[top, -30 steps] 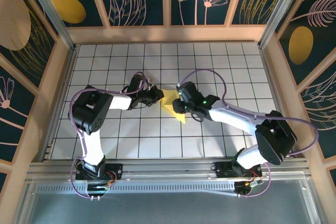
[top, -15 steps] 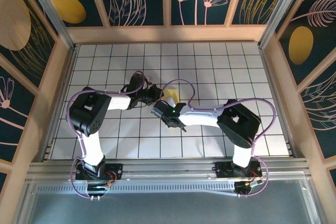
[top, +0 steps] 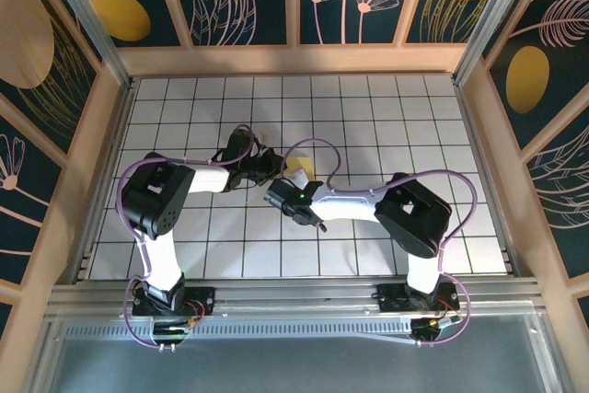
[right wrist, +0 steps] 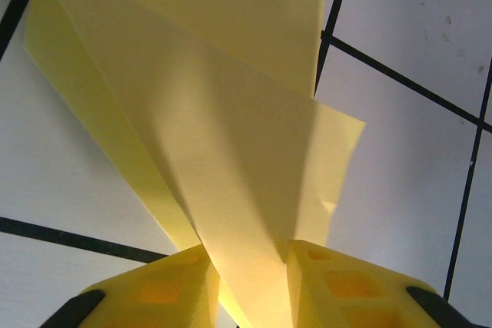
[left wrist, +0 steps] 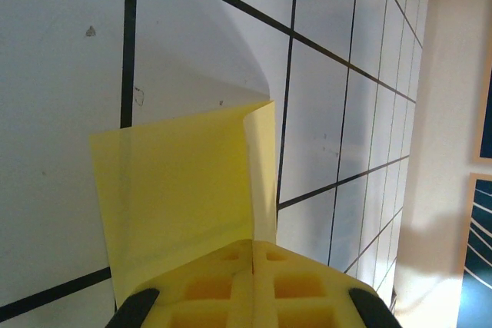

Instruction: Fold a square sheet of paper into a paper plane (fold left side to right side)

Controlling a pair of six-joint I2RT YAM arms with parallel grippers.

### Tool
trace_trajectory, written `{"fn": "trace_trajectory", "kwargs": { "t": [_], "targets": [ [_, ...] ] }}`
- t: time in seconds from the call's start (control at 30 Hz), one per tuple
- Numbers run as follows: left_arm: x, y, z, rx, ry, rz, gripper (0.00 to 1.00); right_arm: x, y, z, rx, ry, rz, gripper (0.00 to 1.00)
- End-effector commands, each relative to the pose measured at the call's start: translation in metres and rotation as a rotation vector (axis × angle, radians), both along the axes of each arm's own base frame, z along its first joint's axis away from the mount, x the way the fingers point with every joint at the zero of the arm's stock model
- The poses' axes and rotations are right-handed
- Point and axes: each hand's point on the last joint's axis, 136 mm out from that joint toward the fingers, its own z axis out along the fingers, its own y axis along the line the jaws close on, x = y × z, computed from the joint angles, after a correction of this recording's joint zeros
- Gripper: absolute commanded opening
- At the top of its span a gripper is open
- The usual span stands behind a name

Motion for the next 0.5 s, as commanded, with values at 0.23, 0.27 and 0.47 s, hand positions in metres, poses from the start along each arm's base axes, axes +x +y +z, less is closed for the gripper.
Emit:
{"fn": "trace_trajectory", "kwargs": {
  "t": [0.23, 0.27, 0.47],
  "targets": [
    [0.003, -0.0054, 0.0171, -0.015, -0.029, -0.01, 0.0, 0.0037, -0.0011, -0.0006, -0.025, -0.036, -0.017, 0.16],
    [0.0028, -0.0058, 0.0169, -0.014, -0.03, -0.012, 0.0, 0.0038, -0.0005, -0.0005, -0.024, -0.035, -0.015, 0.14],
    [0.0024, -0.0046, 0.0172, -0.011, -0.031, -0.011, 0.0, 0.0022, -0.0009, -0.0036, -0.027, -0.024, -0.011, 0.05]
  ]
}}
